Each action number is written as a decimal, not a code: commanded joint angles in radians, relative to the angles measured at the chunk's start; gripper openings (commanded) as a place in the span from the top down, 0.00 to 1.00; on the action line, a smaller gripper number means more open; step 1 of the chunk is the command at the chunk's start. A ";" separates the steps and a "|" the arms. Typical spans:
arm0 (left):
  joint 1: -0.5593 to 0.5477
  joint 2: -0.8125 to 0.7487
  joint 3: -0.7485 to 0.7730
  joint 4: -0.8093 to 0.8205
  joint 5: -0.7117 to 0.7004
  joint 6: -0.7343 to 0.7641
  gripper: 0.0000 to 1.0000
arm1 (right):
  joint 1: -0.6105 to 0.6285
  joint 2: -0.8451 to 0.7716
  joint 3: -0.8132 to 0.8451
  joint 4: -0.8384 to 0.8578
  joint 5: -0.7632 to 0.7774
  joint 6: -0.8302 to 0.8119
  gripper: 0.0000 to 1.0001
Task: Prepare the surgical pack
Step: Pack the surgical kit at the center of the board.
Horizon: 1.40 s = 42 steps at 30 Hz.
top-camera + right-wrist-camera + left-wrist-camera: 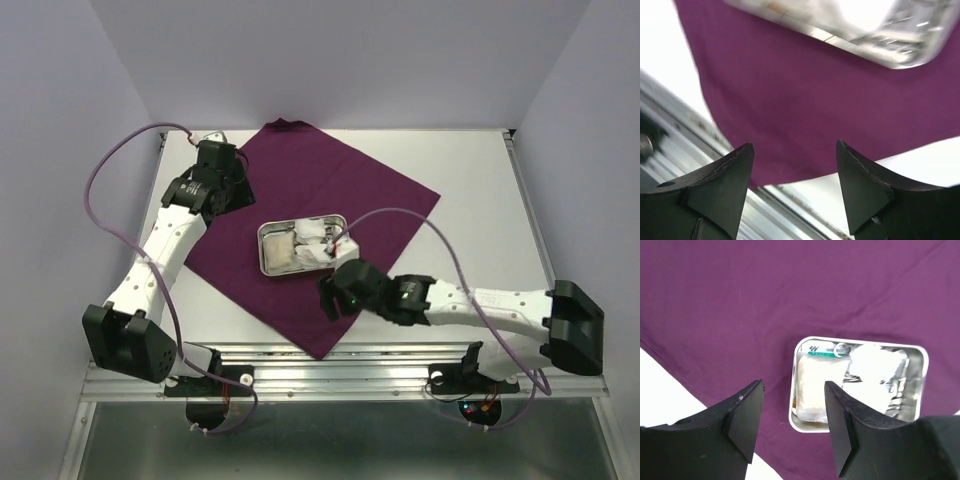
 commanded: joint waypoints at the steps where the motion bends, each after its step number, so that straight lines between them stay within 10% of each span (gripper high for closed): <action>1: 0.014 -0.073 0.050 -0.059 -0.030 -0.024 0.37 | 0.243 0.111 0.086 -0.062 0.219 -0.108 0.28; 32: 0.052 -0.133 -0.057 -0.032 0.015 0.001 0.38 | 0.431 0.578 0.228 -0.082 0.298 -0.088 0.36; 42: 0.060 -0.133 -0.057 -0.030 0.019 0.010 0.38 | 0.431 0.523 0.243 -0.116 0.411 -0.099 0.91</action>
